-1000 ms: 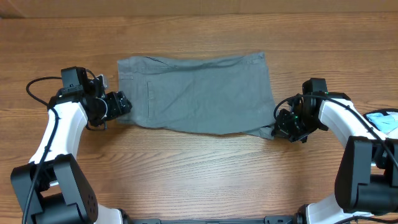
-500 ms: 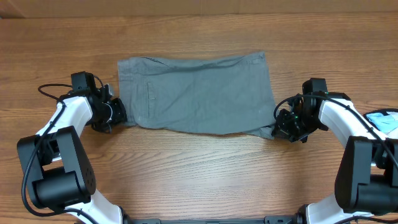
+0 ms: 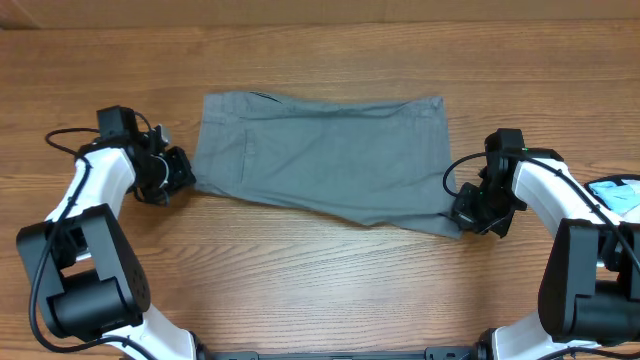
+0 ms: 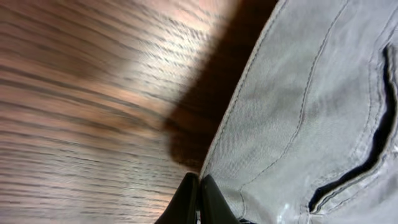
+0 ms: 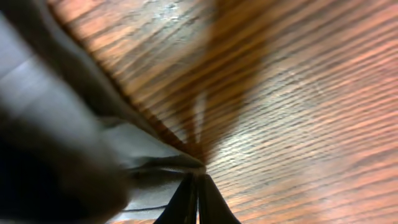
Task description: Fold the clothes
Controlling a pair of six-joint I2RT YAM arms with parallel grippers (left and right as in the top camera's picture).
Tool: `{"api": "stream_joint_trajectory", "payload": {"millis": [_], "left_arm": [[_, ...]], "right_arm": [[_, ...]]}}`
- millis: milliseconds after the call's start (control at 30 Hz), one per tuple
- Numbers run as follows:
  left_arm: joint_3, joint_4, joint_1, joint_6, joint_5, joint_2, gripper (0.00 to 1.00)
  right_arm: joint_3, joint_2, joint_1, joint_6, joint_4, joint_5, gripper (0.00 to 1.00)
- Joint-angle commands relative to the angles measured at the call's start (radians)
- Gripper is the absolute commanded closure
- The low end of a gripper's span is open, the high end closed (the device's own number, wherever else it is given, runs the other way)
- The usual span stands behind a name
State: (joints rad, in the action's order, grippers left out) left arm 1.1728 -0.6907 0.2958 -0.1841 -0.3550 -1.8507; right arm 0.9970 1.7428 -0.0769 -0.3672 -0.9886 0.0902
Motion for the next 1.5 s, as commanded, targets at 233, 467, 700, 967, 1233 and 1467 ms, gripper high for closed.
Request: {"api": "stream_joint_trajectory", "payload": {"millis": [233,467,700,967,1233,1467], "left_arm": [[0.043,-0.031,0.050,0.031,0.014,-0.012,0.92],[0.043,-0.048,0.050,0.043,0.014,-0.012,0.83],[0.043,-0.045,0.050,0.048,0.014,-0.012,0.78],[0.043,-0.049,0.050,0.050,-0.013,-0.012,0.70],[0.043,-0.050,0.050,0.050,-0.013,-0.012,0.63],[0.043,-0.051,0.050,0.050,-0.012,-0.012,0.62]], "right_arm": [[0.000,-0.002,-0.004,0.031,-0.009,-0.021,0.50],[0.067,-0.090,-0.013,0.042,-0.073,0.027,0.41],[0.091,-0.168,-0.013,0.115,-0.020,0.156,0.40],[-0.005,-0.161,0.006,0.150,0.154,0.289,0.53],[-0.026,-0.161,0.009,0.190,0.151,0.293,0.59],[-0.031,-0.160,0.010,0.190,0.150,0.292,0.69]]}}
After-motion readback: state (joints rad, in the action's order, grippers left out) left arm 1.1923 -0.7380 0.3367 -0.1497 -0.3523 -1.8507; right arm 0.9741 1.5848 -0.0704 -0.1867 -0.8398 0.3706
